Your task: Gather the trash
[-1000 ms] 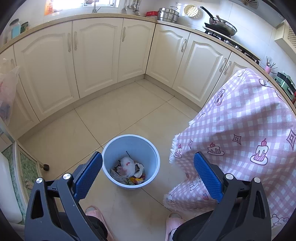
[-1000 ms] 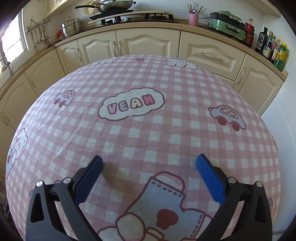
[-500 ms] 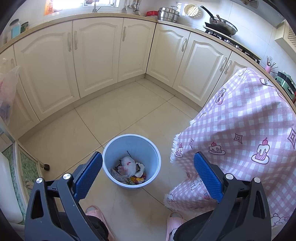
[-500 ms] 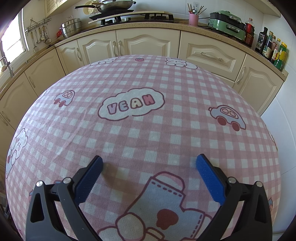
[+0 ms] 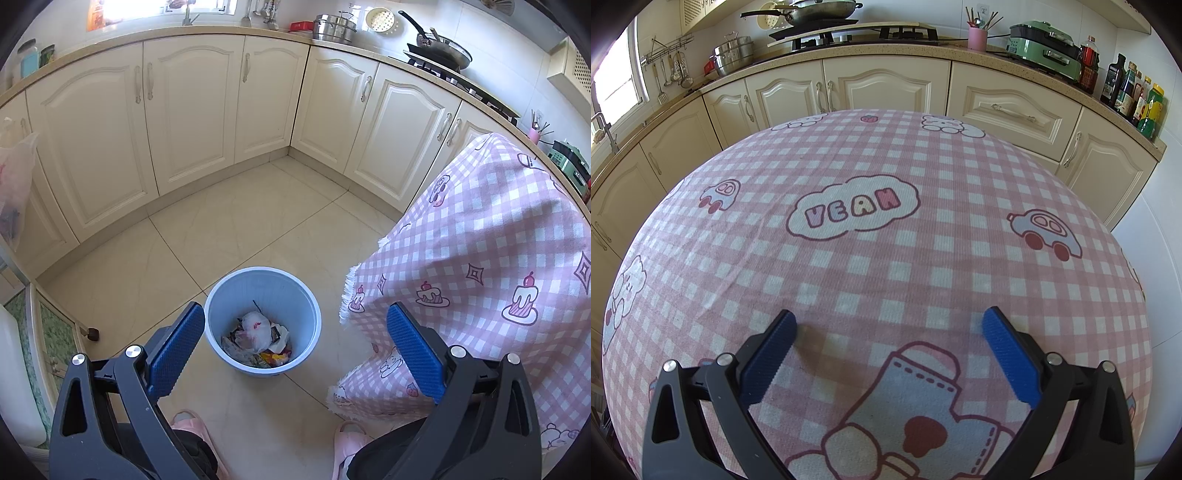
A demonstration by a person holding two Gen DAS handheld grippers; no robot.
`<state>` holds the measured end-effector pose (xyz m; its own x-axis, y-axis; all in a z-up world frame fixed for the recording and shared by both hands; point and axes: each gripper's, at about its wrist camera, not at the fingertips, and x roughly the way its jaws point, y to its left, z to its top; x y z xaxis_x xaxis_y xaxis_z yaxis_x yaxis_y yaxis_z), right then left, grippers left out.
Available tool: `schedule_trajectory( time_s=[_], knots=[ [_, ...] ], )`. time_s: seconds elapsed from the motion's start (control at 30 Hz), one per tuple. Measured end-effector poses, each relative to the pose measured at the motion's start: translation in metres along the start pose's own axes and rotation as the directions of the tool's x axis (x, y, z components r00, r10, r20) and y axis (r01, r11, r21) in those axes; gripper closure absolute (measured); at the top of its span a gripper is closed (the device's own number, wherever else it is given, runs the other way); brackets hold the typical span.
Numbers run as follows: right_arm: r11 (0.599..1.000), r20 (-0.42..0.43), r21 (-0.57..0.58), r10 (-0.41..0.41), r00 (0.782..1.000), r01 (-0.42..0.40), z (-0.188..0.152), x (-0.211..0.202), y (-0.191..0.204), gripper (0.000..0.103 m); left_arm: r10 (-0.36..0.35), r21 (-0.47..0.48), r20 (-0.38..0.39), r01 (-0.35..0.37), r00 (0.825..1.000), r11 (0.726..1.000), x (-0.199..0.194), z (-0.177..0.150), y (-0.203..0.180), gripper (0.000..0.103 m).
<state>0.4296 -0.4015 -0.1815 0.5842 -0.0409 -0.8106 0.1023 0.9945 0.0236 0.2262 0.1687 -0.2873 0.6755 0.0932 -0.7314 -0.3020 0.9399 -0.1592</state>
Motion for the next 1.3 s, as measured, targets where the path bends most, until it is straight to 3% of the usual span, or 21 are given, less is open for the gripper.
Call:
schedule_trajectory(
  time_s=[1.3],
  knots=[
    [1.000, 0.000, 0.000, 0.000, 1.000, 0.000, -0.0002, 0.0001, 0.0000, 0.004, 0.012, 0.012, 0.029, -0.012, 0.999, 1.000, -0.0024, -0.0033, -0.0047, 0.008]
  ],
)
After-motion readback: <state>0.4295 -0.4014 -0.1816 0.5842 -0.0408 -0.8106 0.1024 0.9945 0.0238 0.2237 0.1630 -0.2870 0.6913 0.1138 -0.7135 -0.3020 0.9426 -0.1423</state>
